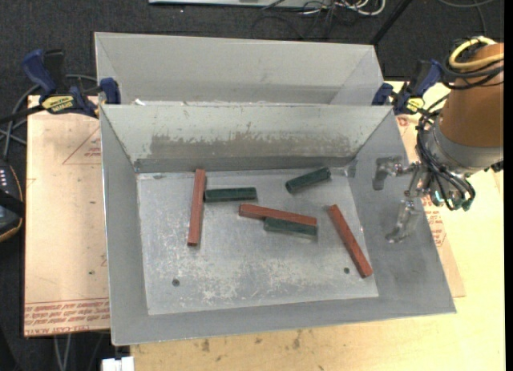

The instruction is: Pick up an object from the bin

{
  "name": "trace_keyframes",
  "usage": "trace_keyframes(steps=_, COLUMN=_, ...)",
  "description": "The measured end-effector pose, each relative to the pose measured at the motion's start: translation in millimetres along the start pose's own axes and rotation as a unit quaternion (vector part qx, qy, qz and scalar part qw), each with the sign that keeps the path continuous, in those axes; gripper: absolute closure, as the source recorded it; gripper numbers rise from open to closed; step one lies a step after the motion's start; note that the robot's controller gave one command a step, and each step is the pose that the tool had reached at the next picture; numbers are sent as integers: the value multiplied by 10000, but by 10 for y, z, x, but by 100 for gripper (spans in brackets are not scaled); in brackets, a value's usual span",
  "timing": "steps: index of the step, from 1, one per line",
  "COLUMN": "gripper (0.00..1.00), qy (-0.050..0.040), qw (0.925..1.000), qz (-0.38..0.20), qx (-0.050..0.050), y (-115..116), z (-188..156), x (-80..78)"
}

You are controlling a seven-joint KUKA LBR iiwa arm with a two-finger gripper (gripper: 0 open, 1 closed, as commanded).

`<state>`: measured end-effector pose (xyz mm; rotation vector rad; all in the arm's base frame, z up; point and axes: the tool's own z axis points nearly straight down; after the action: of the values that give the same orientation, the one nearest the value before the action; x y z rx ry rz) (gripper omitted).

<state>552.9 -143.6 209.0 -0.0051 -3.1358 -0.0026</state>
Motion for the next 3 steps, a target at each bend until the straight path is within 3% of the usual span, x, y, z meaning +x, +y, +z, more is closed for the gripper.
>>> trace_keyframes(steps=1, gripper=0, qy=4, qw=9991, qz=417, qx=-20, y=831, z=1010, x=-134)
trace_keyframes(steps=2, gripper=0, qy=-42, qw=9994, qz=344, qx=-15, y=1472, z=1306, x=-423)
trace_keyframes(steps=3, gripper=100, qy=-39, qw=9993, qz=373, qx=4, y=1418, z=1289, x=-417)
